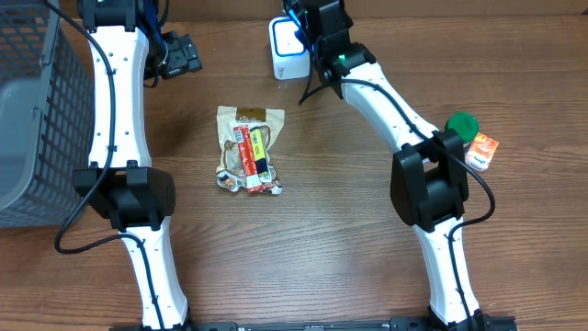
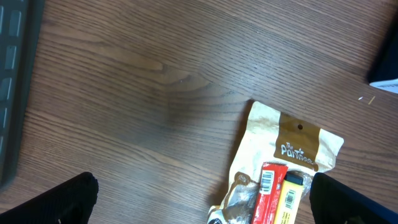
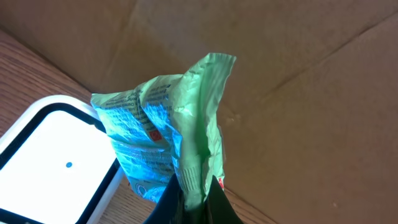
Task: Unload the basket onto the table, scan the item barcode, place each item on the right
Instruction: 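Lift the wipes pack and hold it at the scanner window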
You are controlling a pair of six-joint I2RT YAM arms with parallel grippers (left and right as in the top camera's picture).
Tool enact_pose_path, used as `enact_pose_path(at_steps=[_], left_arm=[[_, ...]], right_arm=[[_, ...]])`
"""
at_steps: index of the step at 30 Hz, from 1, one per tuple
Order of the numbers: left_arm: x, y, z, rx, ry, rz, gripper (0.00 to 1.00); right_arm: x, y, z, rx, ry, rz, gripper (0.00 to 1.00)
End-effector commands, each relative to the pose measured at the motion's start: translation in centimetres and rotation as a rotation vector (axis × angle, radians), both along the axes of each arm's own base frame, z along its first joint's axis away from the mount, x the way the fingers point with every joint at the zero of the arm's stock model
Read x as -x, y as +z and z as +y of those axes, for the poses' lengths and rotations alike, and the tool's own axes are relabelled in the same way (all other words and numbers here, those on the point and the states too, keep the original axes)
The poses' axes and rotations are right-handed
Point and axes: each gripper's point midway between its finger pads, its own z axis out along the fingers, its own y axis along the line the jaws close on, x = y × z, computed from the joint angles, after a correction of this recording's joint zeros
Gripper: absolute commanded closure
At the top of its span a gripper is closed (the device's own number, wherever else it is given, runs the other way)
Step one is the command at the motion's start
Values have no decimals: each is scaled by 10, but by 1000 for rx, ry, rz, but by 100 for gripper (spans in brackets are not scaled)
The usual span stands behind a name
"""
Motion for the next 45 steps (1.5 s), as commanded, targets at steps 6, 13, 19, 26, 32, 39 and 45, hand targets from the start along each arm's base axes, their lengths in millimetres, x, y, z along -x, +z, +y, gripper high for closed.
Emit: enact_pose_path(at_steps=[6,13,19,26,32,39,45], left_arm=[[-1,-3,-4,7,5,2,0],[-1,-3,-4,7,5,2,0],[-1,-3,-4,7,5,2,0],[-1,-3,-4,7,5,2,0],[-1,-3,-4,7,5,2,0],[-1,-3,-4,7,5,2,0],[-1,-3,-4,7,6,2,0]], right_arm=[[-9,-23,3,10,-17,-4,96],[-6,-24,13,33,11,-10,96],[-1,-28,16,128,28,4,96],[13,-42,29,160,56,66,96],[23,-50,40,174,78,100,96],[29,-40,48,169,91,91,96],[36,-38,47,183,96,119,96]])
